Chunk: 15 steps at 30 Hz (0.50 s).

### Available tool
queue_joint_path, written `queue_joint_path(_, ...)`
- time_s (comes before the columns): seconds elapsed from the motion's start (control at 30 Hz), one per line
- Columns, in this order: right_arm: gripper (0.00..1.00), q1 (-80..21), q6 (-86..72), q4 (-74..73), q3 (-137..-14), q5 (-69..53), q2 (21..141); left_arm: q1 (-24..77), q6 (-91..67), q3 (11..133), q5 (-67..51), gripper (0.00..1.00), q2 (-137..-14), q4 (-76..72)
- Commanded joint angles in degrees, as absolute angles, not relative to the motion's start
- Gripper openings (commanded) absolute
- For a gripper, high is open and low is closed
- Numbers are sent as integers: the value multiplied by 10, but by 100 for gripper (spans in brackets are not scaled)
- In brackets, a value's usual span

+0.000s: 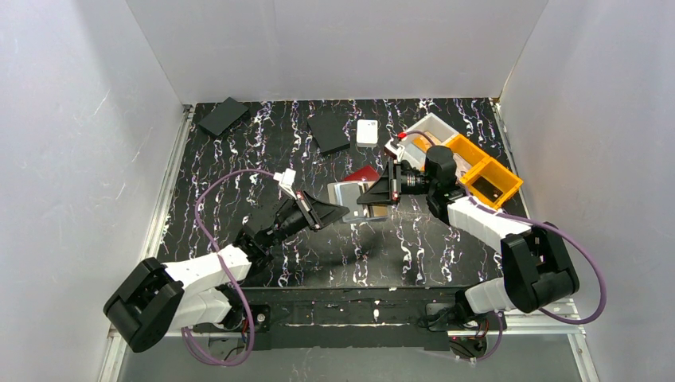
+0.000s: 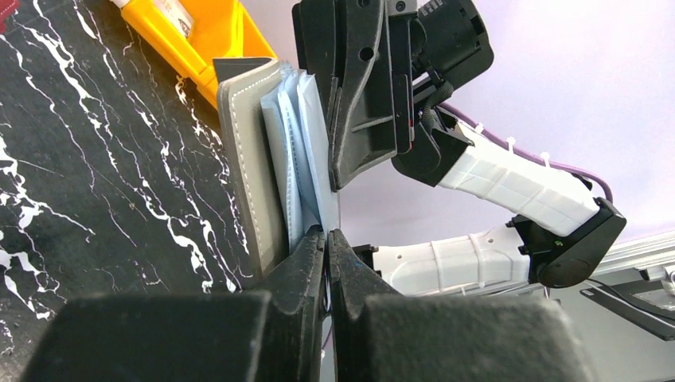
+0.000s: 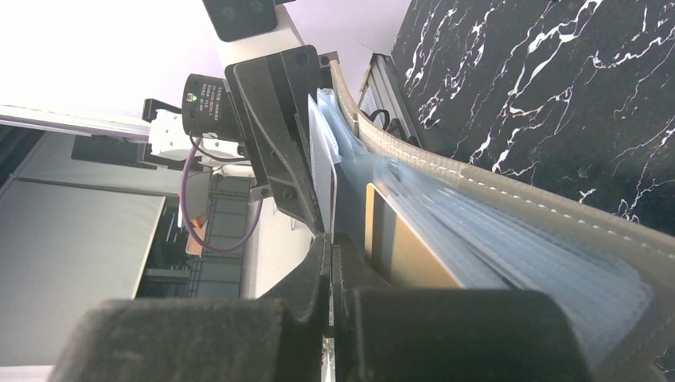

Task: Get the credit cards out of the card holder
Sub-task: Remove the credit card from the card holder.

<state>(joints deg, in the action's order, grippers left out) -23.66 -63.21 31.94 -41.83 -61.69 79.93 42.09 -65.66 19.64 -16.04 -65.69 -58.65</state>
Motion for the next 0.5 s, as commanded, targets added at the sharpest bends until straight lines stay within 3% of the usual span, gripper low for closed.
queue_joint_path(0.0,1,-227,-652,375,-398,-624,772,419,-658,191,-147,0,-642,-640)
queue_joint_path(0.23,1,-215,-660,394,-380,-620,770,414,-681,170,-130,0,-651,-666)
queue_joint_path(0.47,1,-207,-570,314,-364,-598,775,404,-709,131,-118,0,-701,-744)
